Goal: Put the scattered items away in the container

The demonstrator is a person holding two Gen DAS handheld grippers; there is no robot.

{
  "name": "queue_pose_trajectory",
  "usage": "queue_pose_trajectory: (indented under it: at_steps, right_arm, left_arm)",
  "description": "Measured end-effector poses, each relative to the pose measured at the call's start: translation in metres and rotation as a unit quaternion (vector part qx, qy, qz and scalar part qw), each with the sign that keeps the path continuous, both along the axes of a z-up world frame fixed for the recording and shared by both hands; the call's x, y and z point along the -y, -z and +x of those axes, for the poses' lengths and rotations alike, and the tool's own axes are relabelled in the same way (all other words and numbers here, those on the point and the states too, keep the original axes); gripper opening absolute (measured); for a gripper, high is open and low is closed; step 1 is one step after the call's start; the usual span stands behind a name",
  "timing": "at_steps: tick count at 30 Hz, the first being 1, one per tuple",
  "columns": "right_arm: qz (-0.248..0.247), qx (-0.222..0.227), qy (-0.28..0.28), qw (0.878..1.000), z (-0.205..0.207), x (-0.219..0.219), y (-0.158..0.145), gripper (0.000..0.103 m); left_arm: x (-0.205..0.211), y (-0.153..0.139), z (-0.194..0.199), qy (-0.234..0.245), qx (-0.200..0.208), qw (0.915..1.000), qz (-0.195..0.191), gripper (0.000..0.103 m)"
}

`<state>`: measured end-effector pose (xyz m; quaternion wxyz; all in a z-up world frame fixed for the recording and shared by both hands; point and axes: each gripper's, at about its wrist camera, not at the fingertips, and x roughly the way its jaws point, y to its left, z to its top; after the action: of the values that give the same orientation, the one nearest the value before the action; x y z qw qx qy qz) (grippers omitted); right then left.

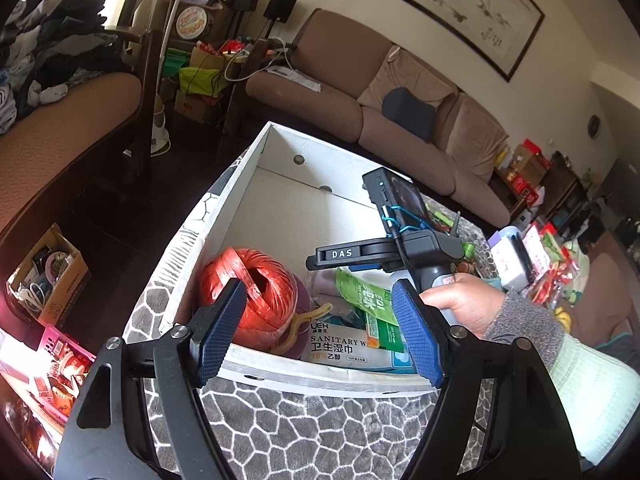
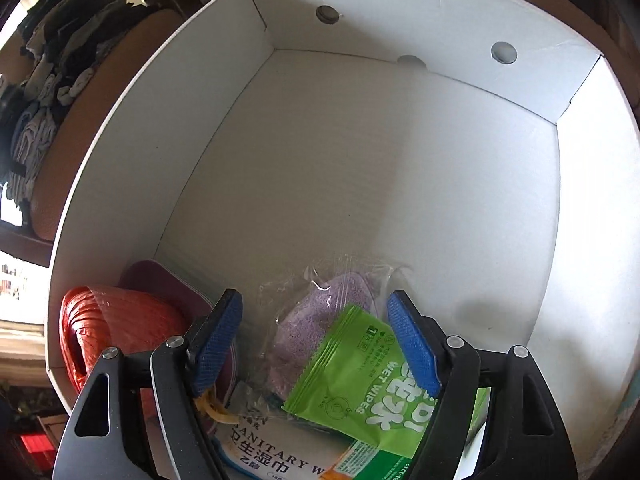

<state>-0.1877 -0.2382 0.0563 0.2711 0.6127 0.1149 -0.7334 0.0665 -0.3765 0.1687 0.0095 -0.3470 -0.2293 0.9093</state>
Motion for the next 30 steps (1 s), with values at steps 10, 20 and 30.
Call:
queue_pose_trajectory:
  at_steps: [10,20,30]
  right_arm:
    - [-0.095,-0.017,0.031,0.995,-0.009,-0.011,-0.015,0.02]
    - [-0.238,-0.056,0.081,0.966,-0.023,-0.043,-0.075,0.007]
    - [-0.111,-0.06,0.022,0.992,-0.021,-0.023,-0.055,0.08]
  left_arm:
    - [0.003,0.006,-0.002,-0.006,0.001,1.0,0.007,0.073]
    - [-0.005,-0.001,-0.001,-0.001,-0.006,1.0,0.002,0.073]
    - [-0.002,0.0,0.002,0.004,-0.012,0.9999,0.006,0.073]
